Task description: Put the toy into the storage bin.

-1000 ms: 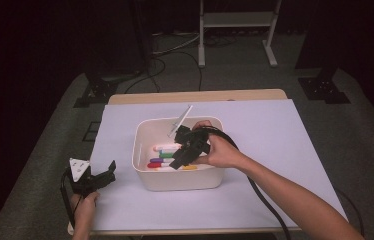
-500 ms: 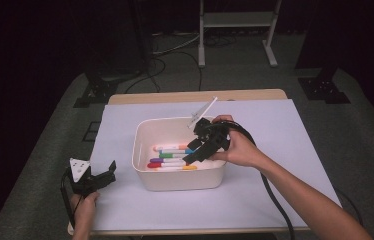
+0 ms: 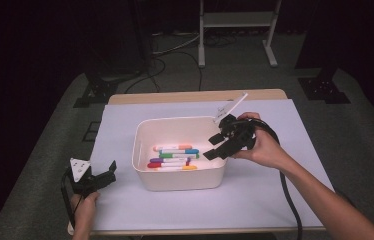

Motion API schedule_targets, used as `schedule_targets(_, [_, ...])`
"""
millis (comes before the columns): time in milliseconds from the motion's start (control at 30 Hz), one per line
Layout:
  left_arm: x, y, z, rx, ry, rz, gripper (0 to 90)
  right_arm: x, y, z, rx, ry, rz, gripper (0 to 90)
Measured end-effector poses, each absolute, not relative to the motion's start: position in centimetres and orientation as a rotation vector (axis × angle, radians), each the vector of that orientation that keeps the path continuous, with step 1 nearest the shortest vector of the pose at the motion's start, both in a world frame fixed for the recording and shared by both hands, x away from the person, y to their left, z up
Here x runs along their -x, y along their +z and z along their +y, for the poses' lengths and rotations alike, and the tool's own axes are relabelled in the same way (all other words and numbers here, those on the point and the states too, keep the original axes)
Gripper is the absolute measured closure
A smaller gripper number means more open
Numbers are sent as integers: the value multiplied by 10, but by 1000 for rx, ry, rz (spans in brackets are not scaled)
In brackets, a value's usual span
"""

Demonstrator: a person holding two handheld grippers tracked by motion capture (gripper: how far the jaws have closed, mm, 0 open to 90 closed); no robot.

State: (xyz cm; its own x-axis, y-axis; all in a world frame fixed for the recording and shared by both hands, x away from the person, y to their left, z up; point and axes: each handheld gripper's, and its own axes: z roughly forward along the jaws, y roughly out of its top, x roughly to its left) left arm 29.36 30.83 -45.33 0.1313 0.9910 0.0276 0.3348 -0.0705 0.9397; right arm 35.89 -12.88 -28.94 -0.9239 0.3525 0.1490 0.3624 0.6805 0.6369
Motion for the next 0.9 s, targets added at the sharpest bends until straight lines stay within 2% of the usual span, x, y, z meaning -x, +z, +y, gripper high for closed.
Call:
schedule_targets(367, [-294,-453,308,-1557,966,1334,0,-356,-275,-171,737,-1146,-2853,375])
schedule_targets(900, [-294,-453,307,-1563,975,1330,0,-354,-285,-215,857,-1172,-2823,377])
